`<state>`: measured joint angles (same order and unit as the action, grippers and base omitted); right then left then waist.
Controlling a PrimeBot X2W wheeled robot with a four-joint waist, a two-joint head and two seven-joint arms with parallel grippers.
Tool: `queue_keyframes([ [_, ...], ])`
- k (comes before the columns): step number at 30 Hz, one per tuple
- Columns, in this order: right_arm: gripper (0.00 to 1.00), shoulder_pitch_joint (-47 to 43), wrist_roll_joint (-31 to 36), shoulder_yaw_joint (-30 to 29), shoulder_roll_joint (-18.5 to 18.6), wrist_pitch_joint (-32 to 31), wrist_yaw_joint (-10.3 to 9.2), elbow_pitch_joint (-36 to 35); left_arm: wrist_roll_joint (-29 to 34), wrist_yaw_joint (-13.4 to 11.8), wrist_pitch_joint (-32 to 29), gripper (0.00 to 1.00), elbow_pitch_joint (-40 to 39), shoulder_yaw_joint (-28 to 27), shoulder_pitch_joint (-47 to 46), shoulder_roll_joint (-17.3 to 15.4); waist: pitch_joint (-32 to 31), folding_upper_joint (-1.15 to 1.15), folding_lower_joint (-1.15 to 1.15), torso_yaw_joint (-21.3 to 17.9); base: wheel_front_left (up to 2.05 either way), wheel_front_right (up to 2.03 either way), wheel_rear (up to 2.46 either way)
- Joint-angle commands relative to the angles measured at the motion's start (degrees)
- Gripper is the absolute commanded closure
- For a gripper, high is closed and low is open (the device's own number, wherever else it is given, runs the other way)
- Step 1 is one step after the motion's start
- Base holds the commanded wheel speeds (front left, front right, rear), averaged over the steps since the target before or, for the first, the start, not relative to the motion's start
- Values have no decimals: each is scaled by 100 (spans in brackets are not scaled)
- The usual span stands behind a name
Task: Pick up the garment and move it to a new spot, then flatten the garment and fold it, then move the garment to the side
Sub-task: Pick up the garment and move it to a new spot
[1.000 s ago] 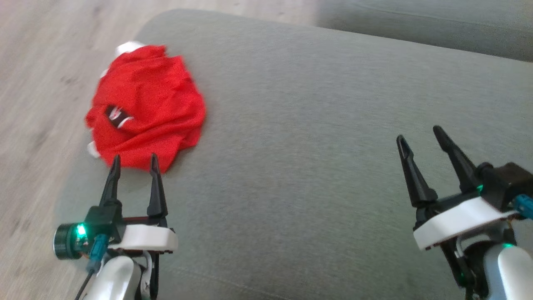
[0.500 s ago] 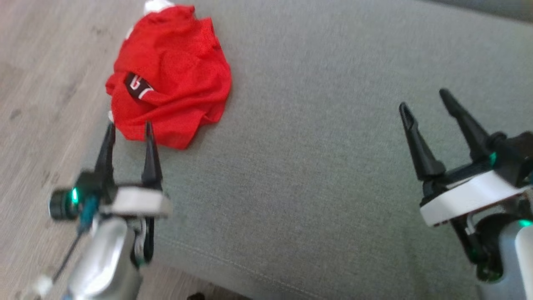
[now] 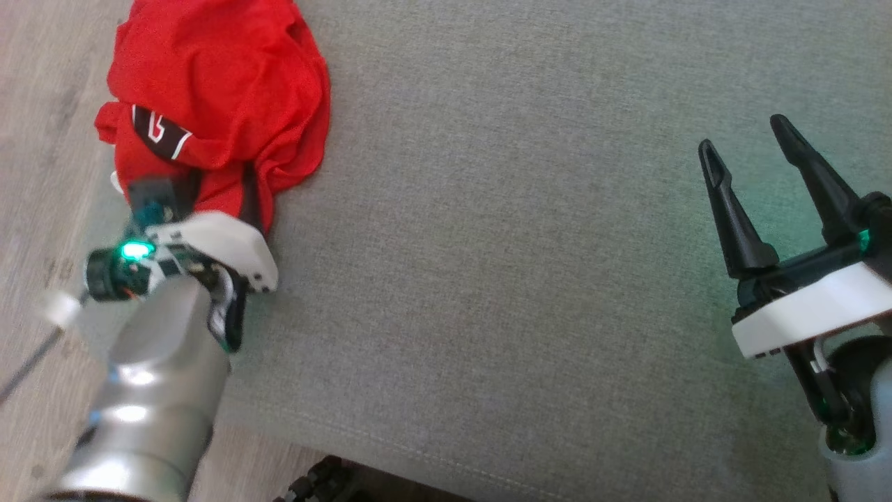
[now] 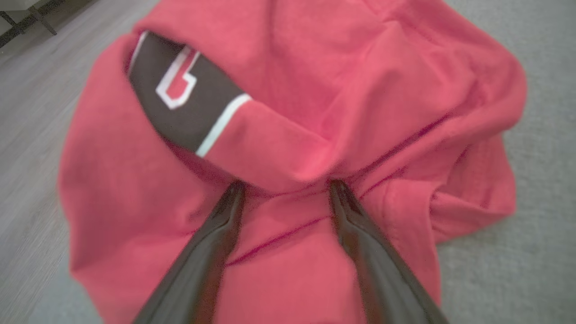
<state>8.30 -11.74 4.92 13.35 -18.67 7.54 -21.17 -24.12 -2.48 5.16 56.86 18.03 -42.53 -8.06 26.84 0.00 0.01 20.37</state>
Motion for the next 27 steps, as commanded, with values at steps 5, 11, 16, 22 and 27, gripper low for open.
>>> queue_keyframes([
  [5,0,121,-11,114,-58,172,-5,-122,-89,63,-367,100,527,-148,-339,-181,-95,0,-1,-55,0,0,0],
  [11,0,83,-17,156,-197,427,-5,89,-12,-55,536,100,633,-166,-339,-355,-545,0,-1,-122,0,0,0],
  [16,0,29,-46,252,-400,680,-5,302,5,-149,892,100,441,-246,-195,-560,-1062,0,-1,-238,0,0,0],
  [22,0,54,-23,419,-526,939,-5,546,34,-265,972,100,-253,-387,157,-913,-1568,0,-1,-435,0,0,0],
  [27,0,6,-33,491,-601,1093,-5,746,128,-395,977,100,-1052,-347,541,-1031,-1845,0,-1,-617,0,0,0],
])
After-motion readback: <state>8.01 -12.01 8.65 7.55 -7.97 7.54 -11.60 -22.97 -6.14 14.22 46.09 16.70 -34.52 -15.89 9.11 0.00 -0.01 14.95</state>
